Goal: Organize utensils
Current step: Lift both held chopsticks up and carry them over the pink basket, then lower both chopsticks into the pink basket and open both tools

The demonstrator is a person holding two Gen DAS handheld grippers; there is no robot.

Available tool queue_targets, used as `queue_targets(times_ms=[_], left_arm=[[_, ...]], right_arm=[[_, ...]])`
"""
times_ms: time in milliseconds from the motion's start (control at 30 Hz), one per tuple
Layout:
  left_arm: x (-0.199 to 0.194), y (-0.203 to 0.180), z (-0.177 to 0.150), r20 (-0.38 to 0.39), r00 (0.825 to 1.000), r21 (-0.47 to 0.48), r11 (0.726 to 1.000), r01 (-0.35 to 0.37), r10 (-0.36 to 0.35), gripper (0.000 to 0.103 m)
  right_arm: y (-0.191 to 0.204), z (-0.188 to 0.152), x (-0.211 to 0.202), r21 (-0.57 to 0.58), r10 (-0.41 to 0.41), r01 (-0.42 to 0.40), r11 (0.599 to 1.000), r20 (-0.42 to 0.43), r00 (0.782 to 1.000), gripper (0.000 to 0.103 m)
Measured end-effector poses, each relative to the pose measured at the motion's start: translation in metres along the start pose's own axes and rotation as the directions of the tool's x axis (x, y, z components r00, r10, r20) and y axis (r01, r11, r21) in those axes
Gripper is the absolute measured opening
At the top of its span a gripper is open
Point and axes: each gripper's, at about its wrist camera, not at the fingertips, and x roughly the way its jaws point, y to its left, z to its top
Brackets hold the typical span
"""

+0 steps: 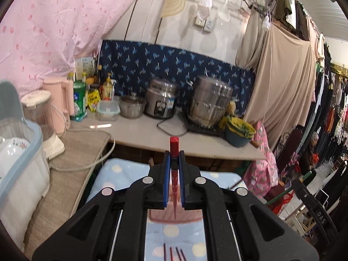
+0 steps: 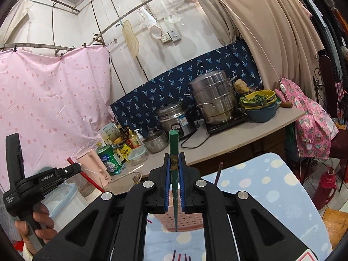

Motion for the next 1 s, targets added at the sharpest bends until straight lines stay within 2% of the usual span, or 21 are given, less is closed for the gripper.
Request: queue_targets(times_ms=[167,300,500,767,1000], left_arm=[[0.014,-0.004,0.023,0.068,0.998,0.001,1.0,-0.011,0.011,0.007],[0.035,-0.003,0.028,0.08,0.996,0.003,0.999,-0.032,0.031,0.007],[0.065,0.004,0.015,0.04,0.998,0.0,0.999,-0.047,0.047,0.007],[0.093,0.013,-0.009,-0.024,0.998,0.001,0.998,-0.056,0.056,0.007],[0.1,0.016,-0.016,-0.044,0.997,0.003,0.998,-0.058,0.058,0.007]], right_arm=[[0.007,0.017,0.027,-0.005,0.0,0.0,1.0,0.035,0.999,0.007],[0.008,0.023,0.052,-0.002,-0.006,0.006,1.0,0.038,0.999,0.007],[0.007,0.017,0.09,-0.02,-0.029,0.029,0.999,0.008,1.0,0.007],[-0.002,0.0,0.116,-0.01,-0.041,0.041,0.999,-0.033,0.999,0.007],[0.006,0.011,0.108,-0.005,0.001,-0.001,1.0,-0.002,1.0,0.007]])
